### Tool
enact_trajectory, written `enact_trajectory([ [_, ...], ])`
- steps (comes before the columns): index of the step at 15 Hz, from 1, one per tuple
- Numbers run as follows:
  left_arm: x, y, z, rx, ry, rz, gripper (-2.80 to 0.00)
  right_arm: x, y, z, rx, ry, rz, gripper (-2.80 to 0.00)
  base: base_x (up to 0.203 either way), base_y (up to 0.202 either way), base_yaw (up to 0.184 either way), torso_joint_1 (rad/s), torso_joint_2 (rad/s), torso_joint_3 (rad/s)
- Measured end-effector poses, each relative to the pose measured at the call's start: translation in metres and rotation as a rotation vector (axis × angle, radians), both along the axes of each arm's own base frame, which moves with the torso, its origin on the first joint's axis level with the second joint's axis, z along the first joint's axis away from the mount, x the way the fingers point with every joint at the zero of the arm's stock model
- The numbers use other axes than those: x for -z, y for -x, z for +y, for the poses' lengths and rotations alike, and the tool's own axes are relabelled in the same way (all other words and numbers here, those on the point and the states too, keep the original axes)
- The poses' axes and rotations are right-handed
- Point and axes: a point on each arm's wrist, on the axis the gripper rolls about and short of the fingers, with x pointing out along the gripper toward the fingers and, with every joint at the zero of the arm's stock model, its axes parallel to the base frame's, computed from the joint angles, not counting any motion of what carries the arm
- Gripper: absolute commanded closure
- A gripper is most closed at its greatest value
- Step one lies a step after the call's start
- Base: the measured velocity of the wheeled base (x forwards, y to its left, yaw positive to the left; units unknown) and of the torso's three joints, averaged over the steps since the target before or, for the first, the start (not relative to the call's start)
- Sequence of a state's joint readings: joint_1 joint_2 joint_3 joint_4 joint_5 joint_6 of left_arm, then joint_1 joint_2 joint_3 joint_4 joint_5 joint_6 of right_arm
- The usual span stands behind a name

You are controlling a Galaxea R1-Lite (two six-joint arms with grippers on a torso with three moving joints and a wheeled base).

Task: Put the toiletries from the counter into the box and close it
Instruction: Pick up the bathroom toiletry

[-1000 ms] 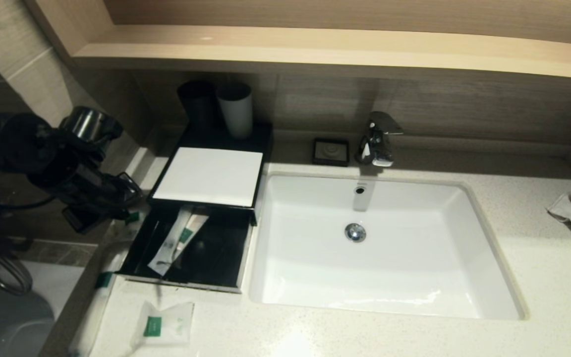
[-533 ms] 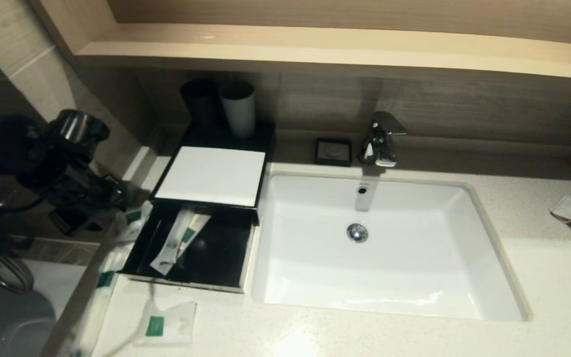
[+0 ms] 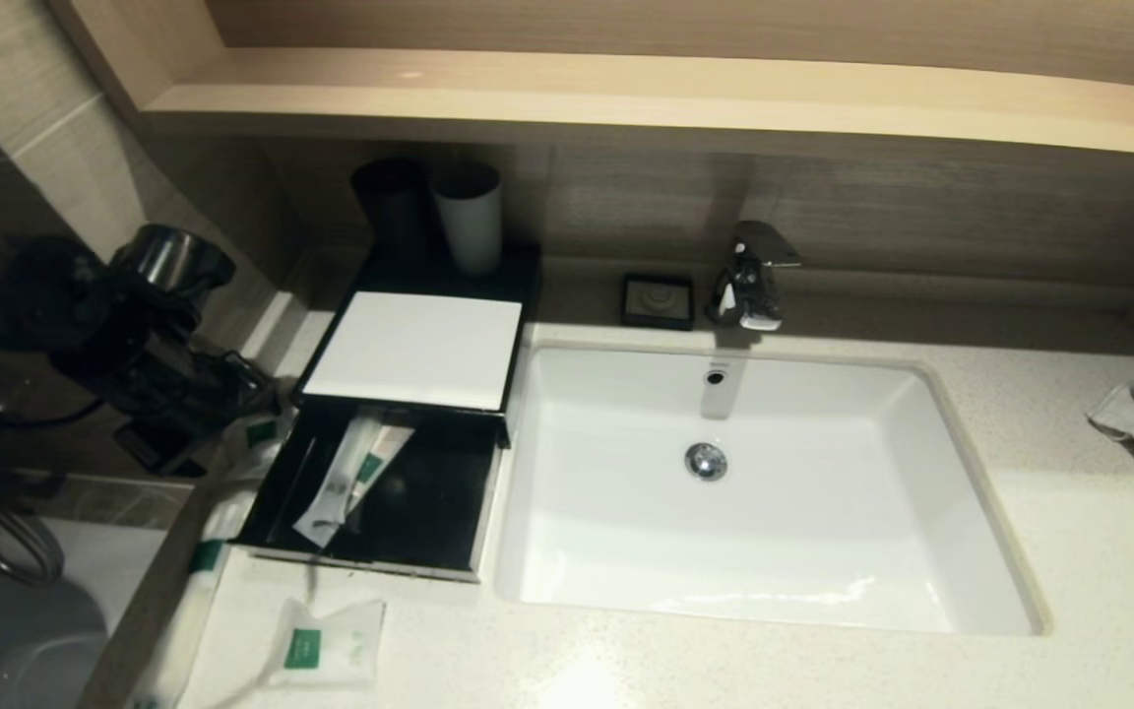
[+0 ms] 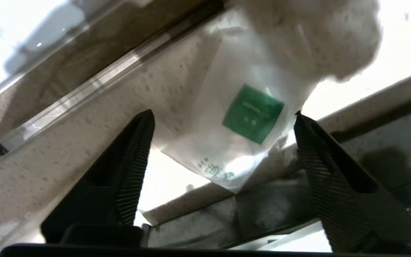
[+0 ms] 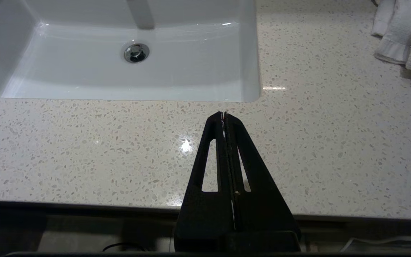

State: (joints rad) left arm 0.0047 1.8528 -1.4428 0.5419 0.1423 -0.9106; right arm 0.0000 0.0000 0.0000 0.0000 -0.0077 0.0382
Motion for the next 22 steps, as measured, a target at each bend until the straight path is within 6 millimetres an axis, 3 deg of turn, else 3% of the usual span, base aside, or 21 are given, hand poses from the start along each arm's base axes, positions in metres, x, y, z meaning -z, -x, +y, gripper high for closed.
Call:
enact_trajectory([
  [9, -0.027, 0.013, -0.003, -0.011, 0.021, -0.097, -2.80, 0.000, 0.000, 0.000, 0.000, 0.000, 0.000, 0.00, 0.000, 0.000, 0.000, 0.000, 0.00, 0.000],
  [15, -0.053, 0.037, -0.006, -0.035, 0.148, -0.185, -2.80, 0.000, 0.000, 0.000, 0.000, 0.000, 0.000, 0.00, 0.000, 0.000, 0.000, 0.000, 0.00, 0.000],
  [22, -0.047, 0.035, -0.005, -0.124, 0.219, -0.170, -2.80, 0.000, 0.000, 0.000, 0.000, 0.000, 0.000, 0.00, 0.000, 0.000, 0.000, 0.000, 0.00, 0.000],
])
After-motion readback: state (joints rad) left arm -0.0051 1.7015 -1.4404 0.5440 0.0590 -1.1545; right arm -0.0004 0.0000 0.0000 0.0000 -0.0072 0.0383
